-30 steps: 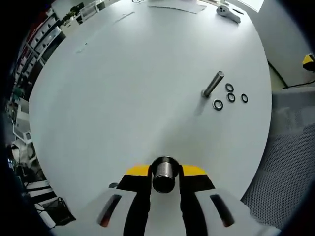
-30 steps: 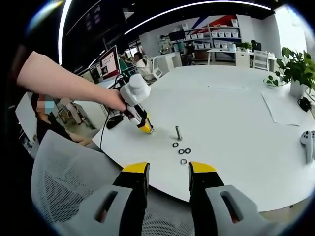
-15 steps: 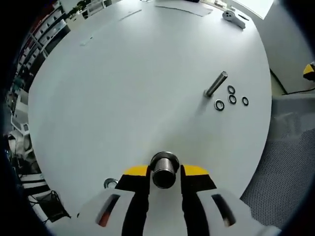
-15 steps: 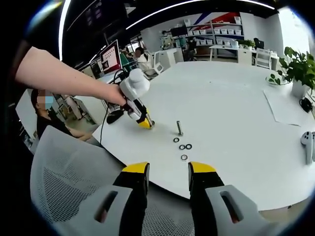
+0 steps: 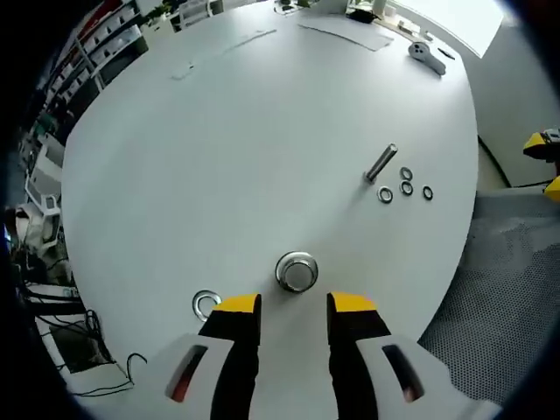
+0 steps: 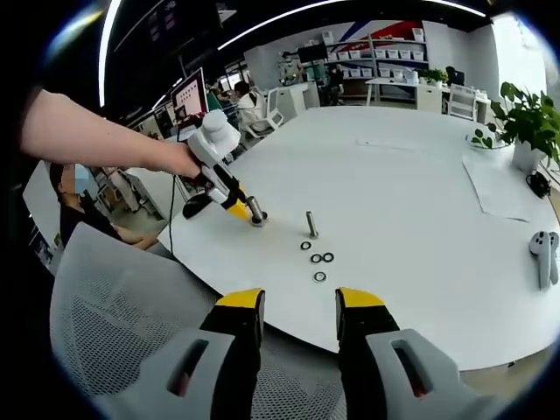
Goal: Place the washer onto the threaded stud by aligning its center hole with the stud, sliding it down to the base, and recovering from edge contact or off-axis alignment until the washer reaches the visible bottom stop.
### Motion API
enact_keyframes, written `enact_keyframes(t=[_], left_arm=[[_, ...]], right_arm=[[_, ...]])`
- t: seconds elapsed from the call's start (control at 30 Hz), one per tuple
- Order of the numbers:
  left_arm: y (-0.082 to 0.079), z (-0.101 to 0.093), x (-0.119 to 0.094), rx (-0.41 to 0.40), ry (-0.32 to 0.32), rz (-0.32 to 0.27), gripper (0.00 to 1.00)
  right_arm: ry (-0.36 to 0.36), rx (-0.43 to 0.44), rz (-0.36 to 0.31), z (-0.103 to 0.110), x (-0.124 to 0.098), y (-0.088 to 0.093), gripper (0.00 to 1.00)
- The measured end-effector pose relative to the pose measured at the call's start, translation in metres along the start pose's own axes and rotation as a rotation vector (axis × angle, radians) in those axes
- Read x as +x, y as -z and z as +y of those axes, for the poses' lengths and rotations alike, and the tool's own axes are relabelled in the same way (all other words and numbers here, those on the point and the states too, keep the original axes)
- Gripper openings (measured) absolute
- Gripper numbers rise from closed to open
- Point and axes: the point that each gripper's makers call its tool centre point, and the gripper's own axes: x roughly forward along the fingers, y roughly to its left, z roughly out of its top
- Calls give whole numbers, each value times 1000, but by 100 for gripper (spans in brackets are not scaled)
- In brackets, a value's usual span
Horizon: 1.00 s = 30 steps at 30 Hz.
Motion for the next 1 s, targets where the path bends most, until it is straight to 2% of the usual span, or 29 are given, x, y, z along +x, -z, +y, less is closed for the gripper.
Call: enact_keyframes(t=[0.1, 0.23, 0.37, 0.47, 0.6, 1.0], left_arm=[[3, 6, -5, -27, 8, -10, 29], [6, -4, -21, -111, 34, -48, 30], [20, 2, -27, -136, 25, -61, 30], [34, -1, -31, -153, 13, -52, 30], [42, -1, -42, -206, -1, -76, 30], [55, 12, -47, -235, 4, -134, 30]], right_arm=[[0, -4, 4, 0, 2, 2, 35], [4, 2, 0, 1, 0, 0, 35], [-2, -4, 5, 2, 0, 0, 35], [-6, -10, 3, 3, -1, -1, 35], [-4, -12, 0, 2, -1, -2, 35], [12, -34, 24, -1, 0, 4, 35]])
